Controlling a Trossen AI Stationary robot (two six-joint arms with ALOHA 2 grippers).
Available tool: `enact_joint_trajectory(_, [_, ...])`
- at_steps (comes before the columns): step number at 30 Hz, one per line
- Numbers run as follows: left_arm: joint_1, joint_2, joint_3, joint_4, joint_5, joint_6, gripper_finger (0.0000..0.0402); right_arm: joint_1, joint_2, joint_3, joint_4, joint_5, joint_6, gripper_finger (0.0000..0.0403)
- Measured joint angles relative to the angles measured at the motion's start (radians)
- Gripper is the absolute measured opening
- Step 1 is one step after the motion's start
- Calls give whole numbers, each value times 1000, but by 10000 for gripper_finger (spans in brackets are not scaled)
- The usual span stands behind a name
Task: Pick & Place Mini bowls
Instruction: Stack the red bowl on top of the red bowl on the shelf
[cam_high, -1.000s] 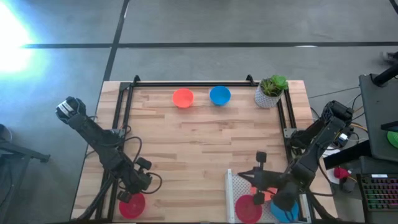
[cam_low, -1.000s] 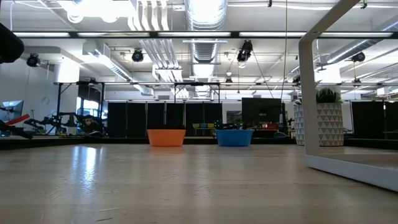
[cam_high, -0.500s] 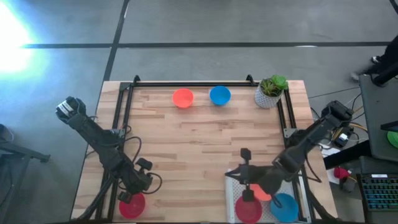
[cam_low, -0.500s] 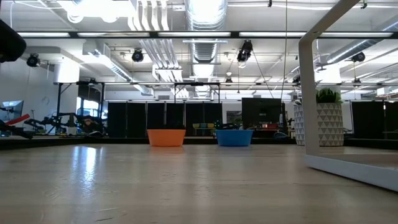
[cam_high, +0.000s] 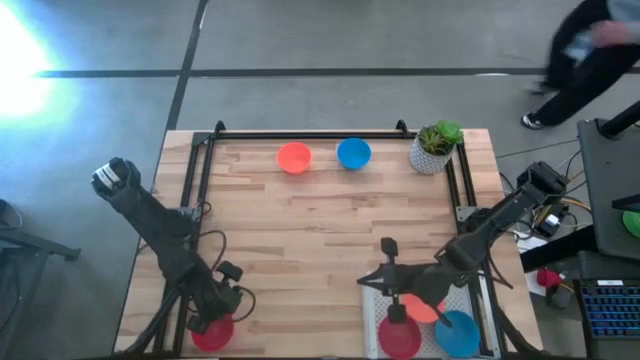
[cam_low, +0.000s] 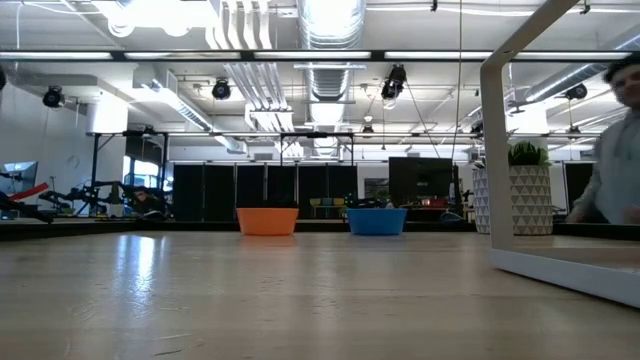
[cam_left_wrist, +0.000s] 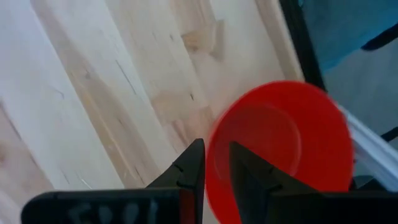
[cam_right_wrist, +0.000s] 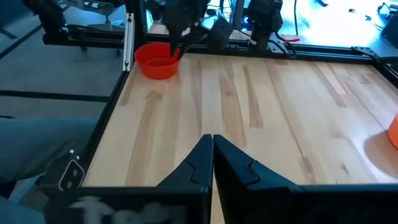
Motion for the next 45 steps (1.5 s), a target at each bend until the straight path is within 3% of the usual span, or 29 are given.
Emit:
enact_joint_trajectory(20, [-14, 173, -1, 5, 5, 18, 64, 0, -1, 2, 0, 1, -43, 8])
enact_joint_trajectory(27, [-14, 180, -1, 5, 26, 55, 8, 0, -1, 2, -1, 2, -43, 8])
enact_joint_trajectory(32, [-13, 162, -1, 2, 22, 57, 3, 0, -1, 2, -1, 2, -43, 8])
enact_joint_trajectory(39, [7, 91, 0, -1, -49, 48, 1, 0, -1, 2, -1, 3, -43, 8])
enact_joint_trajectory(45, [66, 34, 44, -40, -186, 47, 1, 0, -1, 2, 0, 3, -43, 8])
